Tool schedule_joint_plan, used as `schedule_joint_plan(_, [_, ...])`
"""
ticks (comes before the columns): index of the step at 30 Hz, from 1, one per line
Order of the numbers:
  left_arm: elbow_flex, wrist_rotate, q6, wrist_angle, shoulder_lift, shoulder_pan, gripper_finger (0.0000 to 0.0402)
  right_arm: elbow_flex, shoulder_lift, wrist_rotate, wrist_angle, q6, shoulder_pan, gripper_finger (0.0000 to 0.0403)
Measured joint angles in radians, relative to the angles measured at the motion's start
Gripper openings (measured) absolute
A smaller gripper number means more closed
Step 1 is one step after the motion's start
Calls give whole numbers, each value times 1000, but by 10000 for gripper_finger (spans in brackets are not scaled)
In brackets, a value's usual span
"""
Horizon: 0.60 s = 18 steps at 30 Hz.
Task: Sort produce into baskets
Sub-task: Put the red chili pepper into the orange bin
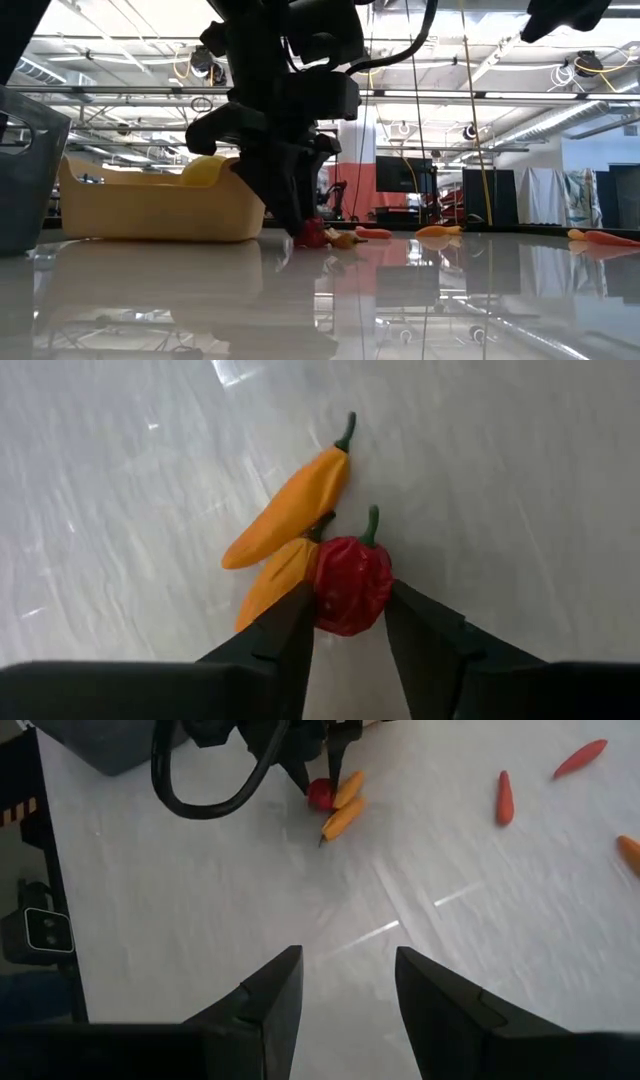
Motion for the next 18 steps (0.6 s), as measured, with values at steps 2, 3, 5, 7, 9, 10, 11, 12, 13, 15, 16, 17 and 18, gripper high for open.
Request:
schedule_joint_plan(2, [0,0,-1,0,0,0,117,0,0,0,0,-3,-1,153])
schedule_joint_plan(3, [0,0,-2,0,0,0,113,0,0,0,0,-3,-1,153])
schedule_joint_plan(5, [0,1,-2,0,0,0,106,0,0,0,0,-7,-1,153])
schedule_joint_plan(7, [-1,1,-6,0,-2,0,99,0,0,0,0,-7,-1,153])
schedule_joint_plan(9, [-1,4,-28,0,-8,0,95,0,0,0,1,-7,-1,153])
schedule_joint_plan(10, [1,4,-39,-3,-14,0,94,0,0,0,1,-7,-1,153])
schedule_joint_plan(11, [4,4,-53,-7,-24,0,94,0,0,0,1,-7,-1,153])
schedule_joint_plan(12, [10,4,-61,-6,-36,0,93,0,0,0,1,-7,-1,153])
schedule_joint_plan(13, [19,6,-73,-2,-47,1,93,0,0,0,1,-7,-1,153])
schedule_joint_plan(15, [41,7,-82,2,-74,5,93,0,0,-1,1,-11,-1,153])
schedule_joint_plan(16, [51,8,-87,-2,-86,6,93,0,0,-1,1,-11,-1,153])
schedule_joint_plan(17, [63,8,-90,-3,-100,9,93,0,0,-1,1,-11,-1,153])
schedule_joint_plan(18, [71,7,-98,-3,-116,12,93,0,0,-1,1,-12,-1,153])
